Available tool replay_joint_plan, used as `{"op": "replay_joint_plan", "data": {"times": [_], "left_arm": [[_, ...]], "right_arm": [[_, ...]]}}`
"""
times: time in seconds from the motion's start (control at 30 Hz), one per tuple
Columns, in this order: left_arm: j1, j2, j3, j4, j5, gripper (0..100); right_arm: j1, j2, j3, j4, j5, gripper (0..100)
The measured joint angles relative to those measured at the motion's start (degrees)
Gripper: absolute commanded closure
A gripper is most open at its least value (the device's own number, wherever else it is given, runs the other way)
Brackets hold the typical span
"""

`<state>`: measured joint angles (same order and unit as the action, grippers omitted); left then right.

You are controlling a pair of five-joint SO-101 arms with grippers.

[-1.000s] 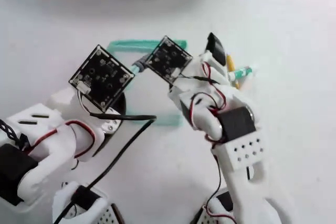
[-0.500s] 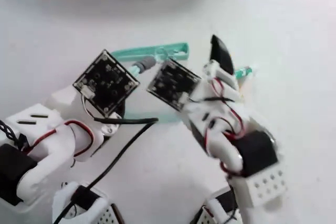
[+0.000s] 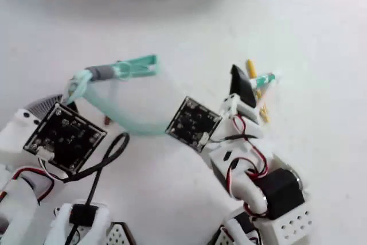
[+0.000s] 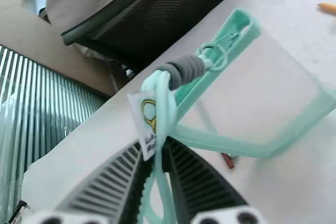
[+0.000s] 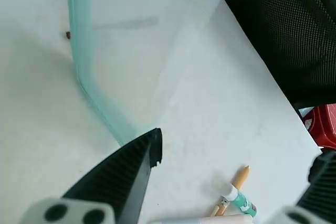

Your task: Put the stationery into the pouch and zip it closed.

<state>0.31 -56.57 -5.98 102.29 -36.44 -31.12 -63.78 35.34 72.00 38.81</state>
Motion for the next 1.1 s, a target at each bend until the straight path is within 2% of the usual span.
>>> {"op": "replay_joint_plan", "data": {"times": [0.33, 0.6, 0.8, 0.97, 1.1], "left_arm": [[-0.88, 0.18, 10.11, 0.0, 0.0, 96], [-0.88, -0.97, 9.32, 0.0, 0.0, 95], [-0.88, -13.19, 9.58, 0.0, -3.43, 94], [-0.88, -18.64, 16.09, 0.0, -3.69, 94], [4.22, -20.48, 17.23, 0.0, -0.62, 94]], "right_arm": [[-9.67, -0.18, 0.0, -3.78, -8.0, 57.6], [-10.11, 0.62, 0.7, -7.56, -10.9, 57.6], [-7.12, 2.81, 0.88, -8.7, -10.9, 57.6], [-6.68, 2.9, 0.88, -8.44, -10.9, 57.6], [-8.18, 2.9, 0.88, -5.01, -10.9, 57.6]]}}
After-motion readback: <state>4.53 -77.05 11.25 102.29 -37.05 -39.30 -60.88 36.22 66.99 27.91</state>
